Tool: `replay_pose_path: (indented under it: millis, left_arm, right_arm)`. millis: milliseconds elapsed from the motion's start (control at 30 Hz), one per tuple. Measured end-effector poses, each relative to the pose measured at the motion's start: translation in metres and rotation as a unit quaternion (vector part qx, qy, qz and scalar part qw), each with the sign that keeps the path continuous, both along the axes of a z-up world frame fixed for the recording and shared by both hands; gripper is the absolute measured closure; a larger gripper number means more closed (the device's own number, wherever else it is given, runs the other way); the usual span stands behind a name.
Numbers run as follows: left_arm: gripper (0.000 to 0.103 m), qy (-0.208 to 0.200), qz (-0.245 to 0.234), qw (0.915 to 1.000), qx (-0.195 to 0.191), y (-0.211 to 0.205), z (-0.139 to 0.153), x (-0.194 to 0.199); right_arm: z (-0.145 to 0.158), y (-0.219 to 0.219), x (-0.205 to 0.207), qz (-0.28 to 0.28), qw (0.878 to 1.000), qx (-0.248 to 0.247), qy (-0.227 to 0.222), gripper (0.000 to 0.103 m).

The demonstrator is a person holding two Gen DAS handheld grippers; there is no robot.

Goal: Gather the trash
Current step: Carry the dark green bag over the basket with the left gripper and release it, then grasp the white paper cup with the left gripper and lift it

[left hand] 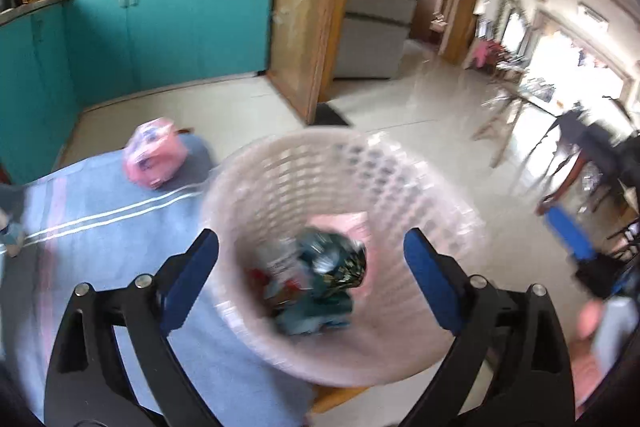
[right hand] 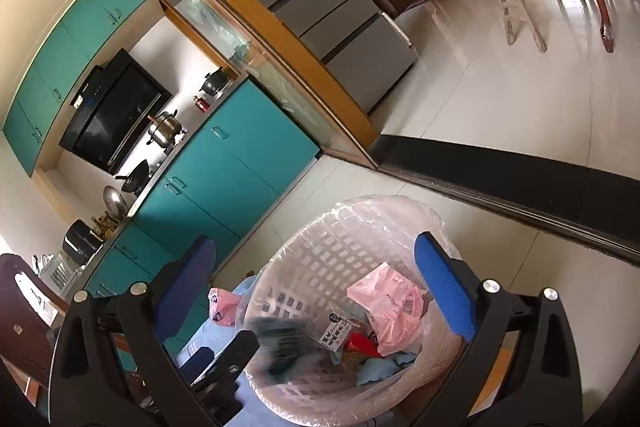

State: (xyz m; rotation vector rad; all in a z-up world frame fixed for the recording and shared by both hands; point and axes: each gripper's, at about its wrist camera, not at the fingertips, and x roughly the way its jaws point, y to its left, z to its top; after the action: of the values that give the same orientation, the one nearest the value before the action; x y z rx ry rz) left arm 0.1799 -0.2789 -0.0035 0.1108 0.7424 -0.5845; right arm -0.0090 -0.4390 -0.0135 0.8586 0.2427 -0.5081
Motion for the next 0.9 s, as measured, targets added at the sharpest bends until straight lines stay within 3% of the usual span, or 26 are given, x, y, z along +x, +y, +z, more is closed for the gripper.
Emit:
replay_pose_path:
  millis: [133,200,267,367,433,467,633,800,900]
  left_arm:
    - [0.009,-0.035,0.069,0.997,0.004,0.068,-0.004,0.004]
    - [0.009,-0.051,0.145,0.9881,0.004,0.118,-0.006,0.012]
    - [0.007,-0.057,0.232,0.9709,-0.004,0.163,-0.008,0.022]
    - [0.006,-0.059,0.395,0.9167,0.004,0.225,-0.019,0.046]
    - [0.006,-0.052,0.44,0.8958,0.028,0.237,-0.028,0.064]
    - [0.006,-0.046,0.455,0.8884,0.04,0.239,-0.033,0.073]
    - [0.006,-0.029,0.481,0.8747,0.056,0.232,-0.051,0.121]
    - [0.006,-0.014,0.537,0.8404,0.071,0.243,-0.059,0.157]
    - [0.007,-0.013,0.549,0.8322,0.074,0.248,-0.06,0.176]
  right_arm:
    - [-0.001,0.011,0.012,0.036,0.999,-0.009,0.014,0.005]
    - [-0.002,0.02,0.019,0.057,0.998,-0.013,0.022,0.005]
    - [-0.002,0.031,0.027,0.078,0.996,-0.021,0.028,0.005]
    - [-0.002,0.046,0.037,0.104,0.994,-0.029,0.032,0.005]
    - [-0.002,0.057,0.045,0.121,0.991,-0.032,0.037,0.005]
    - [-0.003,0.062,0.048,0.128,0.99,-0.033,0.039,0.005]
    - [-0.007,0.081,0.06,0.158,0.985,-0.043,0.052,0.005]
    - [-0.004,0.093,0.067,0.18,0.98,-0.057,0.057,0.005]
    - [-0.004,0.096,0.072,0.193,0.978,-0.057,0.058,0.005]
